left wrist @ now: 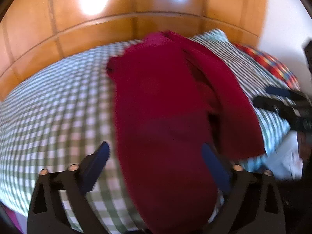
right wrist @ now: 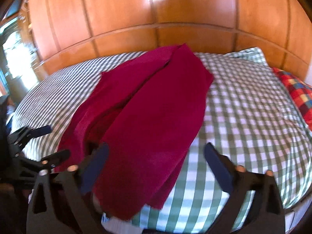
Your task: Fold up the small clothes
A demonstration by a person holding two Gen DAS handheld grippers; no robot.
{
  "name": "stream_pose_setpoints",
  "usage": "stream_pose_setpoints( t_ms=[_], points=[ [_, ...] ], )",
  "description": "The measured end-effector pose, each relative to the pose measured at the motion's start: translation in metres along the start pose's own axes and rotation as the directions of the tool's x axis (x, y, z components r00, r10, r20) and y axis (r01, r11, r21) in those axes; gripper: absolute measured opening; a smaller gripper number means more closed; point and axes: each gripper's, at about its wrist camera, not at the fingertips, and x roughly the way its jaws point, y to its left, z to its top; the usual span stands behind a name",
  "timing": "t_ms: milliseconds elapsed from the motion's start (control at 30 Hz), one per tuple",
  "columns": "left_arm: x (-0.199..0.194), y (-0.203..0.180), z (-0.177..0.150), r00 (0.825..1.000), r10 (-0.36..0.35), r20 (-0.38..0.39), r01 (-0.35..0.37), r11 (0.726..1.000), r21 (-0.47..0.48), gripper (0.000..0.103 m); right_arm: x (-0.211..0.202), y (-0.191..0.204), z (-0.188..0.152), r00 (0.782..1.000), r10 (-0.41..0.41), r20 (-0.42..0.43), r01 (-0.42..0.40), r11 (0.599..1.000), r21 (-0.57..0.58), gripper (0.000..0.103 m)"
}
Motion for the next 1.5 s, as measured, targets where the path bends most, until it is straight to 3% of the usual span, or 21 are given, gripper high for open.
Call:
stream_pose_setpoints(
  t_ms=[67,200,300,333,367,400,467,667,733,833,900,1000,1100,1200,1233,1267,1300,1367,1433,1467,1500],
  points=[
    [0.003,-0.009,-0.009,0.999,-0.032,-0.028,0.034,0.998,0.052,0.075,0.000,0.000,-0.007,0.998,0.044,-0.037,-0.045,0.999,-0.009,0.068],
    [0.014,-0.022,-0.024,0.996,-0.040,-0.085,0.050,0.991,0.121,0.070,0.004,0.014,-0.019,0.987,0.126,-0.097,-0.131,0.990,-0.049,0.066],
    [0.020,-0.027,-0.032,0.996,-0.009,-0.092,0.024,0.987,0.161,0.049,0.014,0.026,-0.024,0.985,0.110,-0.137,-0.124,0.987,-0.098,0.063],
    [0.020,-0.026,-0.032,0.996,-0.011,-0.084,0.024,0.987,0.162,0.043,0.017,0.030,-0.025,0.984,0.098,-0.149,-0.116,0.986,-0.120,0.048],
    [0.018,-0.023,-0.032,0.997,-0.025,-0.077,0.036,0.988,0.152,0.022,0.020,0.034,-0.027,0.986,0.067,-0.153,-0.090,0.984,-0.152,0.027],
    [0.014,-0.016,-0.030,0.996,-0.045,-0.072,0.054,0.991,0.123,0.003,0.021,0.034,-0.027,0.987,0.055,-0.151,-0.079,0.983,-0.163,0.022],
    [0.008,-0.002,-0.022,0.994,-0.093,-0.057,0.096,0.994,0.059,0.000,0.017,0.029,-0.024,0.989,0.050,-0.136,-0.073,0.983,-0.166,0.009],
    [-0.022,0.068,0.010,0.990,-0.123,0.069,0.133,0.977,-0.165,0.000,-0.018,-0.021,0.008,0.999,0.016,-0.051,-0.021,0.995,-0.100,0.008],
    [-0.029,0.097,0.023,0.991,-0.071,0.110,0.095,0.968,-0.231,0.000,-0.029,-0.048,0.022,0.997,-0.077,-0.003,0.076,0.994,-0.079,0.008],
    [-0.036,0.146,0.045,0.988,0.037,0.148,0.013,0.945,-0.327,0.000,-0.037,-0.100,0.044,0.970,-0.237,0.046,0.238,0.971,-0.014,0.007],
    [-0.040,0.177,0.062,0.979,0.133,0.157,-0.064,0.923,-0.380,0.000,-0.034,-0.136,0.059,0.939,-0.340,0.053,0.340,0.940,0.025,0.007],
    [-0.041,0.229,0.088,0.957,0.251,0.146,-0.150,0.857,-0.492,0.000,-0.020,-0.190,0.081,0.883,-0.469,0.026,0.465,0.881,0.090,0.007],
    [-0.036,0.274,0.114,0.912,0.401,0.089,-0.285,0.774,-0.565,0.000,0.000,-0.241,0.102,0.809,-0.586,-0.033,0.584,0.798,0.147,0.007],
    [-0.025,0.312,0.135,0.872,0.489,0.017,-0.378,0.695,-0.612,0.000,0.014,-0.280,0.111,0.760,-0.644,-0.088,0.647,0.736,0.201,0.007],
    [-0.024,0.318,0.140,0.847,0.532,-0.004,-0.418,0.661,-0.624,0.000,0.016,-0.283,0.112,0.749,-0.656,-0.096,0.659,0.723,0.205,0.007],
    [-0.024,0.322,0.143,0.844,0.536,-0.003,-0.414,0.647,-0.641,0.000,0.020,-0.294,0.115,0.734,-0.669,-0.114,0.676,0.705,0.215,0.011],
    [-0.024,0.324,0.145,0.857,0.516,0.004,-0.390,0.652,-0.651,0.000,0.020,-0.295,0.115,0.731,-0.672,-0.123,0.680,0.699,0.223,0.015],
    [-0.026,0.319,0.143,0.874,0.485,0.024,-0.351,0.666,-0.659,0.005,0.019,-0.292,0.113,0.743,-0.659,-0.116,0.665,0.709,0.236,0.051],
    [-0.021,0.303,0.137,0.897,0.439,0.045,-0.309,0.698,-0.646,0.031,0.015,-0.274,0.107,0.756,-0.648,-0.086,0.649,0.728,0.221,0.066],
    [-0.016,0.295,0.133,0.916,0.396,0.060,-0.269,0.721,-0.638,0.051,0.016,-0.263,0.103,0.769,-0.634,-0.085,0.635,0.742,0.213,0.070],
    [-0.010,0.278,0.124,0.941,0.326,0.095,-0.198,0.756,-0.624,0.058,0.014,-0.247,0.094,0.812,-0.578,-0.082,0.581,0.786,0.210,0.071]
  ],
)
